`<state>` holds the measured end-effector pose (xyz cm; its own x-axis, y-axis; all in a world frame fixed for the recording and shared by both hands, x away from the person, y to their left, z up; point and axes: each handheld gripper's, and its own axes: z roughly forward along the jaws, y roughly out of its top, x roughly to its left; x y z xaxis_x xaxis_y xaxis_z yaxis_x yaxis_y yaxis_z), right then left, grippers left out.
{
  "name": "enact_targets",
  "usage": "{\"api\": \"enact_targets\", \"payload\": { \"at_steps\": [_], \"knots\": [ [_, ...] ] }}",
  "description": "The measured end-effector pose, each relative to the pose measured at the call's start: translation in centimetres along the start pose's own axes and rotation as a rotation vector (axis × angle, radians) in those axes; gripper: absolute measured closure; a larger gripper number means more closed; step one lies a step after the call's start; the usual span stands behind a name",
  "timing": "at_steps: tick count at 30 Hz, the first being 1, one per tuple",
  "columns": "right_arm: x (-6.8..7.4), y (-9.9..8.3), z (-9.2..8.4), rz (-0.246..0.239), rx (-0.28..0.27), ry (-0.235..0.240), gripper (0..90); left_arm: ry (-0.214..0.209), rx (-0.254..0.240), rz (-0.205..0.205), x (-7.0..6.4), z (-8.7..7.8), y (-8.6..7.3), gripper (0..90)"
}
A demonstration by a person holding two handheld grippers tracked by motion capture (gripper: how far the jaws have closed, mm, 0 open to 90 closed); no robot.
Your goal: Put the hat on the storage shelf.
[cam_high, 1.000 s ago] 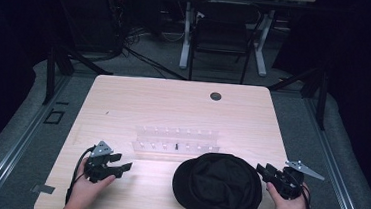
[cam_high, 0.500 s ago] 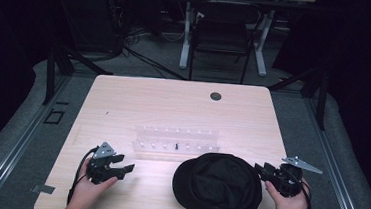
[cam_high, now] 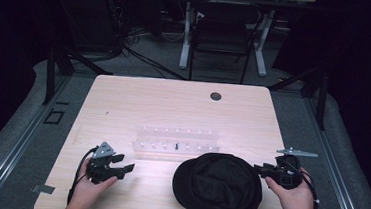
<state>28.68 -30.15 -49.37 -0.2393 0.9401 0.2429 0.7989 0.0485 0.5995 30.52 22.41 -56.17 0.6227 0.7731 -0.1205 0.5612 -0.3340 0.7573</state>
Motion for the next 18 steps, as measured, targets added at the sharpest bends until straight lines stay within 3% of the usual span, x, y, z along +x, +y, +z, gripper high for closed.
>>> {"api": "enact_targets", "payload": {
  "at_steps": [1,2,5,14,18],
  "knots": [
    [0.2,0.2,0.0,-0.005,0.038,-0.003,56.9,-0.001,-0.002,-0.001,0.0,0.0,0.0,41.1],
    [0.2,0.2,0.0,-0.005,0.038,-0.003,56.9,-0.001,-0.002,-0.001,0.0,0.0,0.0,41.1],
    [0.5,0.7,-0.1,-0.02,0.108,-0.014,57.3,-0.001,-0.001,-0.001,0.0,0.0,0.0,41.1],
    [0.9,1.7,-0.3,-0.013,0.215,-0.023,60.9,-0.008,0.005,-0.003,0.0,0.1,0.0,41.1],
    [1.0,2.2,0.1,-0.015,0.294,-0.044,62.5,-0.007,0.002,-0.004,0.0,0.0,0.0,41.1]
  ]
}}
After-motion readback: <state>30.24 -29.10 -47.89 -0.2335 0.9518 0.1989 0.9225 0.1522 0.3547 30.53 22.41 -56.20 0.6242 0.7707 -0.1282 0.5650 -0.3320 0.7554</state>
